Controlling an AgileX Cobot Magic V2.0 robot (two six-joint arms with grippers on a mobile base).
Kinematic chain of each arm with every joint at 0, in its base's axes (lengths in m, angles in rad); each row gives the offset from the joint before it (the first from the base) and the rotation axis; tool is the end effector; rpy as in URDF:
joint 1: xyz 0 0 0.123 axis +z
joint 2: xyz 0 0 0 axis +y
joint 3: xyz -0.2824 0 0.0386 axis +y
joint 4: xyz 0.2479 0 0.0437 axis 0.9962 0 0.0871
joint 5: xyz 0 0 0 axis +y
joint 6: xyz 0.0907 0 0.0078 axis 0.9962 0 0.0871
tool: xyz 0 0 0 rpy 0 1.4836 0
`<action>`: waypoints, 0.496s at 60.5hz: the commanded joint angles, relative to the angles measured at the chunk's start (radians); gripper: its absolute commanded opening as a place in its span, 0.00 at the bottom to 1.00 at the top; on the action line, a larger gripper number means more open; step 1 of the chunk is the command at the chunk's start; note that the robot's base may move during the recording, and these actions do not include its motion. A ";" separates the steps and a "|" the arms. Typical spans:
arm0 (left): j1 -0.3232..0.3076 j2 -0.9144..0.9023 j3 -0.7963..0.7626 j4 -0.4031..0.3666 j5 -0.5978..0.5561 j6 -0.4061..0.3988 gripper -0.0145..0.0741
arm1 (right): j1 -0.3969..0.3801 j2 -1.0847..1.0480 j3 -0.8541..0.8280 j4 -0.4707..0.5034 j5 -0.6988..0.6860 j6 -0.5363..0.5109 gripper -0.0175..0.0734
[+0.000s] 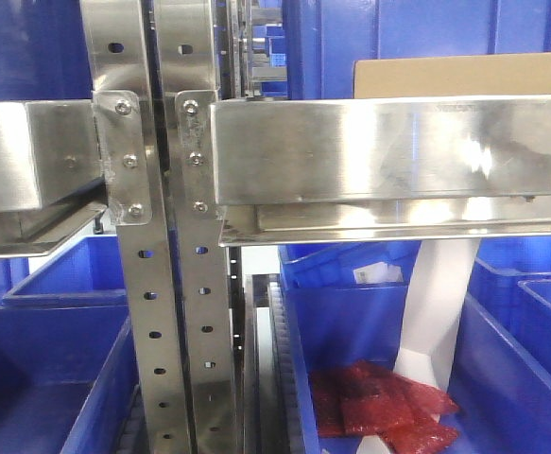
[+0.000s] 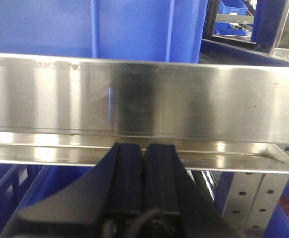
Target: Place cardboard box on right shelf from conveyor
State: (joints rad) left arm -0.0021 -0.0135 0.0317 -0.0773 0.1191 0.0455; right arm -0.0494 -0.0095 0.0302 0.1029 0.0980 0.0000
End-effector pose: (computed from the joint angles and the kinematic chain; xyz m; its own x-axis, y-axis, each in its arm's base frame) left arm 0.0567 -0.0010 0.1923 -0.0501 -0.0311 -0.9983 0.0097 0.9995 -0.0317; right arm 0.0570 -0.0019 0.1945 -0.0268 0.1037 -0.9943 0.0423 0.9938 0.1025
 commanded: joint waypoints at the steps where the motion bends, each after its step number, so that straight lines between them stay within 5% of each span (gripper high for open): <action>1: -0.002 -0.013 0.010 -0.006 -0.086 0.000 0.03 | -0.006 -0.019 -0.005 -0.008 -0.093 -0.010 0.25; 30: -0.002 -0.013 0.010 -0.006 -0.086 0.000 0.03 | -0.006 -0.019 -0.005 -0.008 -0.093 -0.010 0.25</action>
State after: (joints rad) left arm -0.0021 -0.0135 0.0317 -0.0773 0.1191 0.0455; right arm -0.0494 -0.0095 0.0302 0.1029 0.0980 0.0000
